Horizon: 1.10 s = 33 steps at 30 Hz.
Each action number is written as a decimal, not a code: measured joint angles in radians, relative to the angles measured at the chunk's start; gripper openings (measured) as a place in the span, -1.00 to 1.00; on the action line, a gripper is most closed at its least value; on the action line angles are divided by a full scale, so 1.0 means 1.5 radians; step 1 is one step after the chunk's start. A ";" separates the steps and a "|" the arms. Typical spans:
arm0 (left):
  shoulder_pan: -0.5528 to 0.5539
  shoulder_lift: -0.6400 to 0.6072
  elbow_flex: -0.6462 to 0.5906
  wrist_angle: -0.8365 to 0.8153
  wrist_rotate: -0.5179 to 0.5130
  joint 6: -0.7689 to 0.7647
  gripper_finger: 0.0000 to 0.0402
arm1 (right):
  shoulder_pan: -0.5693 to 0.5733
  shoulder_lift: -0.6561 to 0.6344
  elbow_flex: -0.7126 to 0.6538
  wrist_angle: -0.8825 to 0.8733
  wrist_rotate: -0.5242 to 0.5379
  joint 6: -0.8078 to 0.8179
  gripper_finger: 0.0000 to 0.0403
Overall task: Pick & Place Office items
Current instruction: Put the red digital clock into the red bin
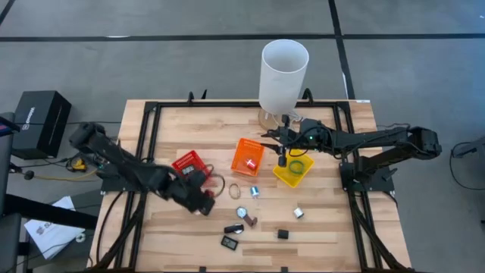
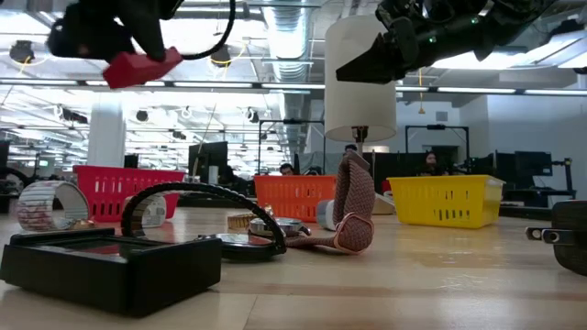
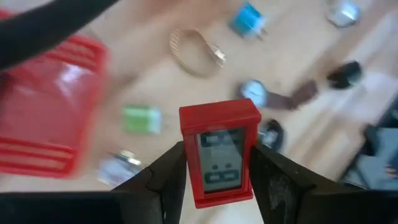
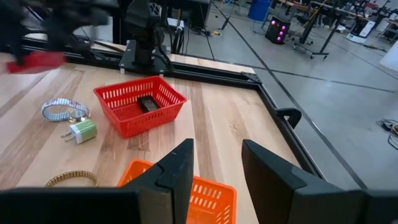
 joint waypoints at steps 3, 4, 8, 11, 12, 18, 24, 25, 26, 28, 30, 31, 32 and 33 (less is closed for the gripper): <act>0.039 -0.017 0.000 -0.056 -0.001 0.054 -0.25 | 0.000 0.000 0.000 0.000 0.000 0.000 -0.37; 0.051 -0.020 0.000 -0.073 0.000 0.072 -0.25 | 0.000 0.000 0.000 0.000 0.000 0.000 -0.37; 0.099 -0.021 0.000 -0.140 0.000 0.108 -0.25 | 0.000 0.000 0.000 -0.001 0.000 0.000 -0.37; 0.141 -0.017 -0.022 -0.157 0.006 0.114 -0.24 | 0.000 0.000 0.000 -0.008 0.000 0.000 -0.37; 0.156 -0.017 -0.038 -0.162 0.019 0.118 -0.24 | 0.000 0.000 0.000 -0.008 0.000 0.000 -0.37; 0.227 -0.017 -0.147 -0.115 0.058 0.166 -0.24 | 0.000 0.000 0.000 -0.017 0.000 0.006 -0.37; 0.265 -0.017 -0.210 0.013 0.099 0.210 -0.22 | 0.000 0.000 0.000 -0.016 0.000 0.018 -0.37; 0.270 -0.017 -0.218 0.025 0.111 0.211 -0.22 | 0.000 0.000 0.000 -0.016 0.000 0.018 -0.37; 0.274 -0.017 -0.225 0.028 0.122 0.214 -0.21 | 0.000 0.000 0.000 -0.016 0.000 0.018 -0.37; 0.279 -0.017 -0.241 0.028 0.134 0.234 -0.20 | 0.000 0.000 0.000 -0.016 0.000 0.018 -0.37; 0.282 -0.017 -0.255 0.032 0.142 0.242 -0.17 | 0.000 0.000 0.000 -0.016 0.000 0.018 -0.37; 0.284 -0.017 -0.262 0.031 0.143 0.243 -0.15 | 0.000 0.000 0.000 -0.016 0.000 0.018 -0.37; 0.284 -0.017 -0.266 0.031 0.145 0.243 -0.13 | 0.000 0.000 0.000 -0.016 0.000 0.018 -0.37; 0.284 -0.017 -0.269 0.033 0.144 0.243 -0.11 | 0.000 0.000 0.000 -0.016 0.000 0.018 -0.37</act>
